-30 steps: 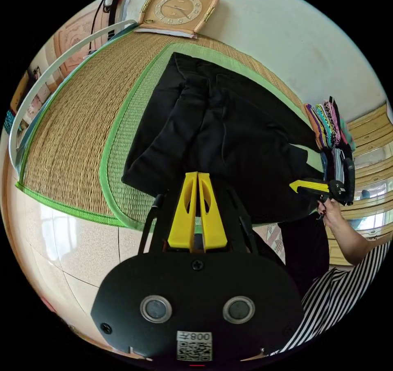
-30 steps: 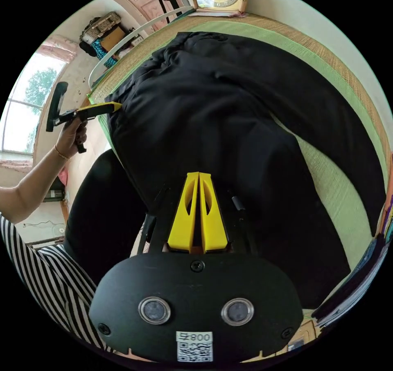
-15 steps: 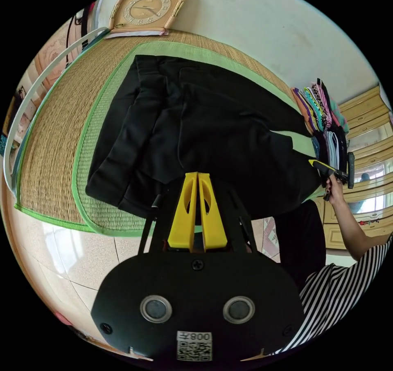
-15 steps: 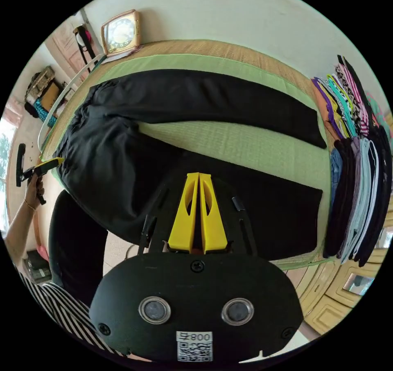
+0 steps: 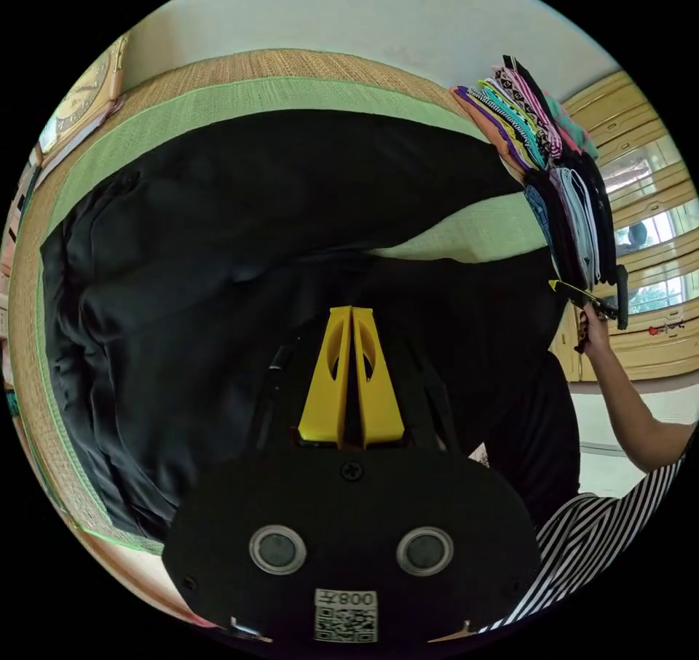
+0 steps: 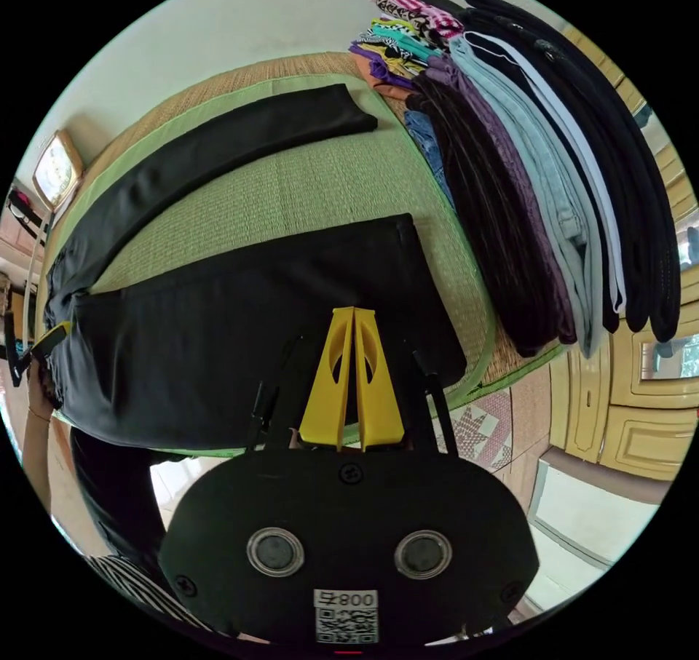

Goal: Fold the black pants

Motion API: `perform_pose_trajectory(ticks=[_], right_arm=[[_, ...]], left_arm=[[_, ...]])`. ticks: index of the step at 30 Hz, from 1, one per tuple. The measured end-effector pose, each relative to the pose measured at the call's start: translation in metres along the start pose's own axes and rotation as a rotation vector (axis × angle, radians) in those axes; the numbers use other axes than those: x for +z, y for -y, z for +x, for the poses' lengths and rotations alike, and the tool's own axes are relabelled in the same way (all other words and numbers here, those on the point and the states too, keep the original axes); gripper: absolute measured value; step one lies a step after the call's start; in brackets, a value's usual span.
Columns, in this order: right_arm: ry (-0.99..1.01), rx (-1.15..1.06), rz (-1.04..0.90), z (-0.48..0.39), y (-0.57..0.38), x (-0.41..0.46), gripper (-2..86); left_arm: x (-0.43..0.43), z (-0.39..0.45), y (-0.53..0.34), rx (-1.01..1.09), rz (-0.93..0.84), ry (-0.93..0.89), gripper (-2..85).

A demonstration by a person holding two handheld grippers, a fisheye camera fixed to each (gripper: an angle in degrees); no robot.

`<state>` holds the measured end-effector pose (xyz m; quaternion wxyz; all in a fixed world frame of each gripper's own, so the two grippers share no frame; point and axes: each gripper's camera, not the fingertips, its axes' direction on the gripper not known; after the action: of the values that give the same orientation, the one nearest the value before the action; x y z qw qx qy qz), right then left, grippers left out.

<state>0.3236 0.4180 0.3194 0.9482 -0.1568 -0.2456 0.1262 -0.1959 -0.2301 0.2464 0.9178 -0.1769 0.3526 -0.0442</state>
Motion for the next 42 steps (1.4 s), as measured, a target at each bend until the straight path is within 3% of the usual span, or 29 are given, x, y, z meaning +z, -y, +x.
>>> perform_pose_trajectory(ticks=[6, 9, 16, 19, 24, 30, 42], right_arm=[[0.021, 0.038, 0.112, 0.032, -0.032, -0.02, 0.0], [-0.025, 0.053, 0.035, 0.052, -0.044, 0.006, 0.1], [0.004, 0.024, 0.08, 0.072, -0.051, -0.004, 0.0], [0.108, -0.009, 0.167, 0.07, -0.052, -0.018, 0.1], [0.408, -0.205, 0.196, 0.028, -0.041, -0.019, 0.3], [0.579, -0.423, 0.145, -0.044, -0.014, -0.003, 1.9], [0.551, -0.665, 0.081, -0.145, 0.051, 0.016, 7.5]], left_arm=[[0.014, -0.001, 0.03, -0.008, 0.049, -0.004, 0.0], [0.034, -0.008, 0.04, -0.04, 0.017, 0.007, 0.1], [0.035, -0.025, 0.046, -0.051, 0.111, -0.095, 0.0], [0.03, -0.045, 0.035, -0.08, 0.174, -0.171, 0.1], [0.031, -0.091, 0.011, -0.141, 0.238, -0.291, 0.2], [0.035, -0.133, 0.007, -0.202, 0.305, -0.291, 1.1], [0.066, -0.183, 0.098, -0.144, 0.313, -0.135, 7.4]])
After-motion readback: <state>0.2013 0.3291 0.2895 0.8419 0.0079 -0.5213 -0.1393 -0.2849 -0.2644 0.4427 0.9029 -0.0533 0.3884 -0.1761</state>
